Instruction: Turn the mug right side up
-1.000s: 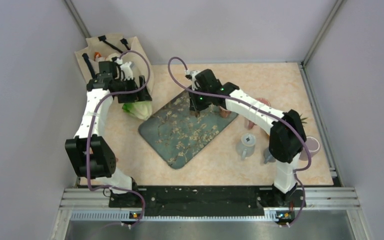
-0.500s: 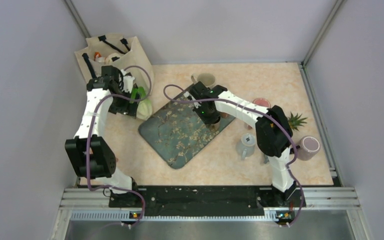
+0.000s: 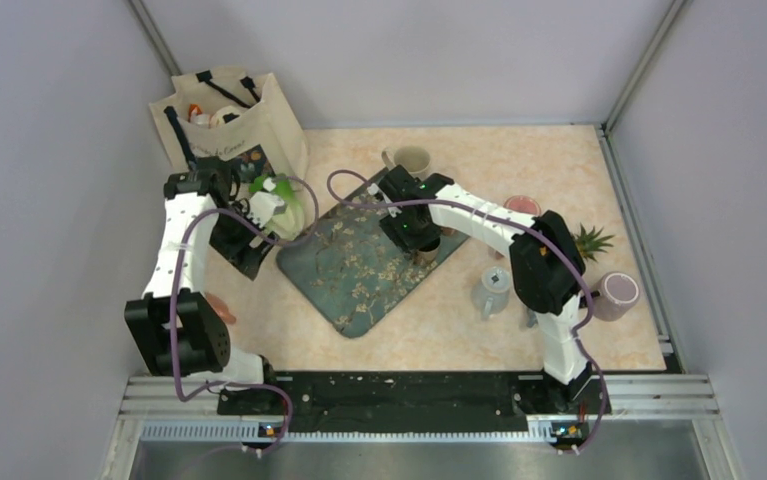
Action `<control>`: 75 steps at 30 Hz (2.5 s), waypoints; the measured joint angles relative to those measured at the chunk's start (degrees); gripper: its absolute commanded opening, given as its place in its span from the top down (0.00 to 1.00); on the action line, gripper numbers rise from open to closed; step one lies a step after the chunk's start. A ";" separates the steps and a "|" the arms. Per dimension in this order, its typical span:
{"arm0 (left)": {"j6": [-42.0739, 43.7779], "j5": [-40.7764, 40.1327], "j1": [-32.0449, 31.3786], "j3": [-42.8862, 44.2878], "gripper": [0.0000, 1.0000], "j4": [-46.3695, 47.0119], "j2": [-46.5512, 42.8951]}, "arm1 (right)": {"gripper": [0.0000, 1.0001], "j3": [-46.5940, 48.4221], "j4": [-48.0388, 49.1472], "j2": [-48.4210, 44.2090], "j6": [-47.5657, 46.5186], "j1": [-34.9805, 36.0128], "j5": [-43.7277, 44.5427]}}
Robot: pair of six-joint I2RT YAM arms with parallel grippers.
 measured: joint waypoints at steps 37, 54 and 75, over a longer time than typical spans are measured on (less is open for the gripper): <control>67.28 -12.96 6.45 -30.01 0.48 11.76 -6.23 | 0.24 -4.35 3.89 -17.73 3.26 -0.66 -5.03; 50.07 0.42 6.54 -12.50 1.00 8.09 0.13 | 0.16 -5.01 7.37 -18.56 4.50 -0.66 -8.28; -30.23 50.10 1.75 2.93 1.00 26.49 -2.25 | 0.01 -12.83 39.69 -23.54 15.72 3.28 -22.03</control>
